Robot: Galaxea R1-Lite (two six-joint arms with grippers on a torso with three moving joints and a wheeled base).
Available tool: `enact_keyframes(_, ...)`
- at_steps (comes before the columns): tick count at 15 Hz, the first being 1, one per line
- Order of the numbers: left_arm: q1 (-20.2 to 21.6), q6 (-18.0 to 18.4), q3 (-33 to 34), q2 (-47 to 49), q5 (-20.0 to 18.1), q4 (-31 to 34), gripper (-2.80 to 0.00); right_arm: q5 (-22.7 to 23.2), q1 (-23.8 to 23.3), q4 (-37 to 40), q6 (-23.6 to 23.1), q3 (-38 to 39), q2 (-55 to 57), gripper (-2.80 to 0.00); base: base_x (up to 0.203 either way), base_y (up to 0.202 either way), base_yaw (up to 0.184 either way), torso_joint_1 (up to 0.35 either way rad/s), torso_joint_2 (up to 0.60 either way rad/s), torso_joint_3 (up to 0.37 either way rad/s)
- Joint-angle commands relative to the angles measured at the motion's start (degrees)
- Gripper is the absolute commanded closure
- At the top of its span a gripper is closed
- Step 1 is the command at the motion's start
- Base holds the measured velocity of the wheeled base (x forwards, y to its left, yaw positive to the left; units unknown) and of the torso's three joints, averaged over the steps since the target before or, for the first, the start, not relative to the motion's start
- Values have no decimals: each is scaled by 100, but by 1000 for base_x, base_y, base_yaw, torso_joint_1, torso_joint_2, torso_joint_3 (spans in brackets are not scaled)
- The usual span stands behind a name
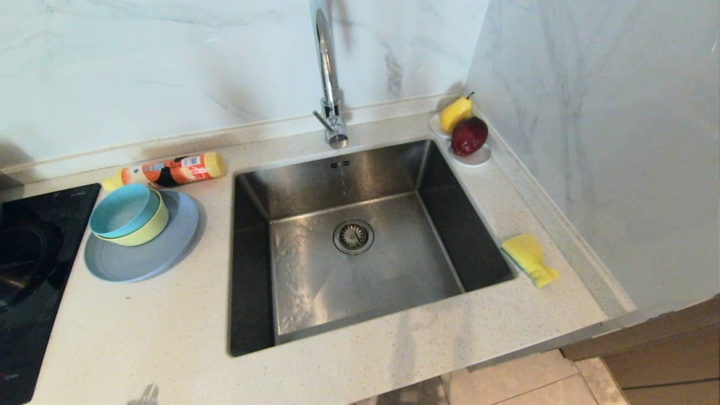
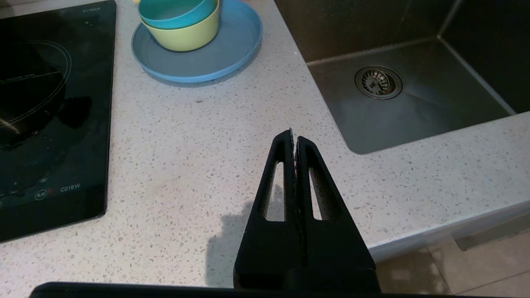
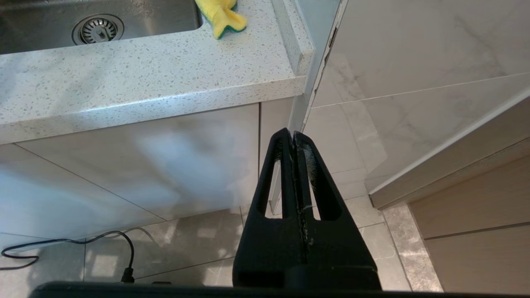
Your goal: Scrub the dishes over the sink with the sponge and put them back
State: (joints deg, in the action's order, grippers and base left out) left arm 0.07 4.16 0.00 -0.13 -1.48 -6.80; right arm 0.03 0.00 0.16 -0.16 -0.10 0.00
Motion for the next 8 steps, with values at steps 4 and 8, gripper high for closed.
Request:
enact_keyframes(4,1,-3,229,22,-2,-5,0,6,0,2,-10,1,9,0,0,0,0,0,0,0)
enact_keyframes(8,1,-2,229,22,-2,-5,0,6,0,2,-4,1,9,0,0,0,0,0,0,0)
